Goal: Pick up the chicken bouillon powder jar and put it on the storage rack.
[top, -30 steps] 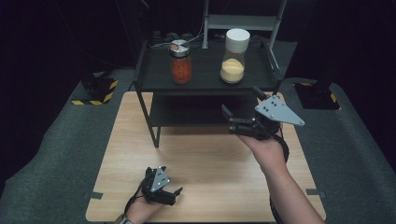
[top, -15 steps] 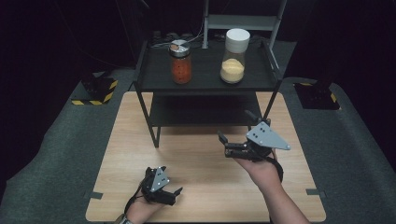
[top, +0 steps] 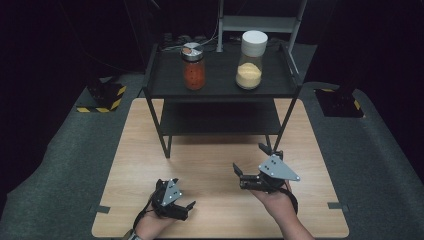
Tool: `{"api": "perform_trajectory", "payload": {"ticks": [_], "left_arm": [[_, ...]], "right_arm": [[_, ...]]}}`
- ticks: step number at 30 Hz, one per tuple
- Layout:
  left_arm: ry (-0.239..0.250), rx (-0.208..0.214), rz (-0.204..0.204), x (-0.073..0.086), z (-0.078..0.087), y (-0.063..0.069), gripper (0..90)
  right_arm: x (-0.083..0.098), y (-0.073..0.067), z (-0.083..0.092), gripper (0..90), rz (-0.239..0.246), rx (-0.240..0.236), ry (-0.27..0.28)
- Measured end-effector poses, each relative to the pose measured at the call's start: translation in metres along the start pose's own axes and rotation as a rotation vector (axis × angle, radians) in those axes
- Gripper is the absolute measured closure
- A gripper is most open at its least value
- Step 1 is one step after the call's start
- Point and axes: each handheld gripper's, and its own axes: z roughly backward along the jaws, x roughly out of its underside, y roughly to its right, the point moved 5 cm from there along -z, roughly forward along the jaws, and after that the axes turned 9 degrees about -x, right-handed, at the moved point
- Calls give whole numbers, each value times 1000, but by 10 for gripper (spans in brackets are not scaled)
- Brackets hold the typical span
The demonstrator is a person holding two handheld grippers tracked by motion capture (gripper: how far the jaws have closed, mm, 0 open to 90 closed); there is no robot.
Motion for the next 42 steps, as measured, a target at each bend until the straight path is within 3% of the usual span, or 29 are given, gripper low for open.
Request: {"api": "perform_trajectory", "payload": {"ticks": [10, 18, 26, 32, 37, 42], "left_arm": [[1, -1, -7, 0, 0, 1, 13], [0, -2, -8, 0, 0, 1, 13], [0, -8, -14, 0, 0, 3, 14], [2, -5, -12, 0, 0, 3, 14], [4, -7, -20, 0, 0, 3, 14], [25, -13, -11, 3, 3, 3, 20]], "right_arm": [[45, -8, 0, 0, -27, 0, -99], [81, -11, 3, 0, -84, 11, -171], [91, -12, 4, 1, -82, 8, -225], [87, -16, 6, 1, -68, 28, -281], [85, -13, 7, 1, -80, 28, -317], [83, -8, 7, 0, -122, 5, -338]]}}
